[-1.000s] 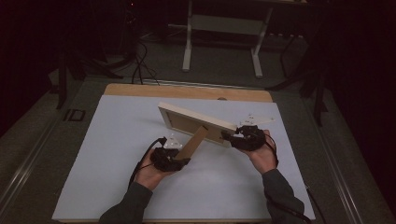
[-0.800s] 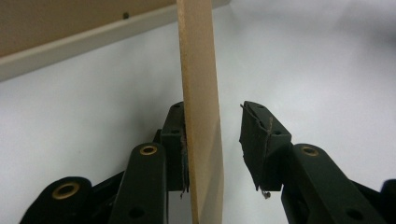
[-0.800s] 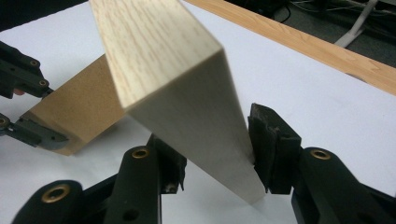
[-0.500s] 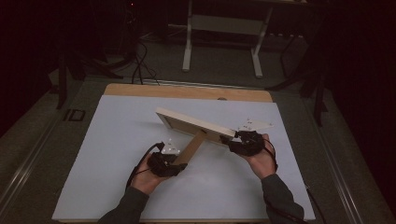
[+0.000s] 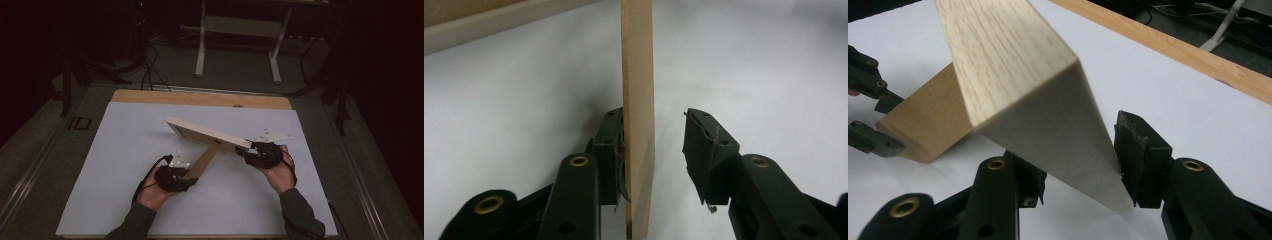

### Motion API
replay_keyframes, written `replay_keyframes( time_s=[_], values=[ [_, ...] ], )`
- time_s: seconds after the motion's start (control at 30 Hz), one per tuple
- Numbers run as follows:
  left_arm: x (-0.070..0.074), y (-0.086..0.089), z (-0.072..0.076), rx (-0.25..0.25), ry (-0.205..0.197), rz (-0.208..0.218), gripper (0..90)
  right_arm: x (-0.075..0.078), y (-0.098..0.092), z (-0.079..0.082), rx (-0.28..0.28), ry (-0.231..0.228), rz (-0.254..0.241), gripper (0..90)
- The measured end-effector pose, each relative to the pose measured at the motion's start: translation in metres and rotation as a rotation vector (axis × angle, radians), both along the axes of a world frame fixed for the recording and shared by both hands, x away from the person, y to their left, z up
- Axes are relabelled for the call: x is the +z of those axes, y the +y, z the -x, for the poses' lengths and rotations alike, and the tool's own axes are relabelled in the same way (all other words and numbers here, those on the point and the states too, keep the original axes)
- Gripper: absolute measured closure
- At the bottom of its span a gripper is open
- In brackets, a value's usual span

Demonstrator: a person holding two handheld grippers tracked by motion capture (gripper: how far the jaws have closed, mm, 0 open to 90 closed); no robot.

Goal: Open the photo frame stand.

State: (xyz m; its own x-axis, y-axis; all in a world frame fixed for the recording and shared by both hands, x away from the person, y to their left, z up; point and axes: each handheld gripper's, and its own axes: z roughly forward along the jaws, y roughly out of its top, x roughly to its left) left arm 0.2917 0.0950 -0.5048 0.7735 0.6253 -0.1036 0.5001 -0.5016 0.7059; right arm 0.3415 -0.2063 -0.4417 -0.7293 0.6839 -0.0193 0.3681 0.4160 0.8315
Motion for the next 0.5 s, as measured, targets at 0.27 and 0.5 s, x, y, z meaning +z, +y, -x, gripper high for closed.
replay_keyframes(
  time_s=[0.27,0.5],
  values=[
    [0.0013,0.0061,-0.0019,0.020,0.002,0.023,56.2,-0.0011,-0.0037,-0.0010,0.007,0.018,-0.026,54.6],
    [0.0059,0.0089,-0.0009,0.029,-0.024,0.017,55.0,-0.0011,-0.0048,-0.0013,0.012,0.023,-0.026,52.8]
  ],
)
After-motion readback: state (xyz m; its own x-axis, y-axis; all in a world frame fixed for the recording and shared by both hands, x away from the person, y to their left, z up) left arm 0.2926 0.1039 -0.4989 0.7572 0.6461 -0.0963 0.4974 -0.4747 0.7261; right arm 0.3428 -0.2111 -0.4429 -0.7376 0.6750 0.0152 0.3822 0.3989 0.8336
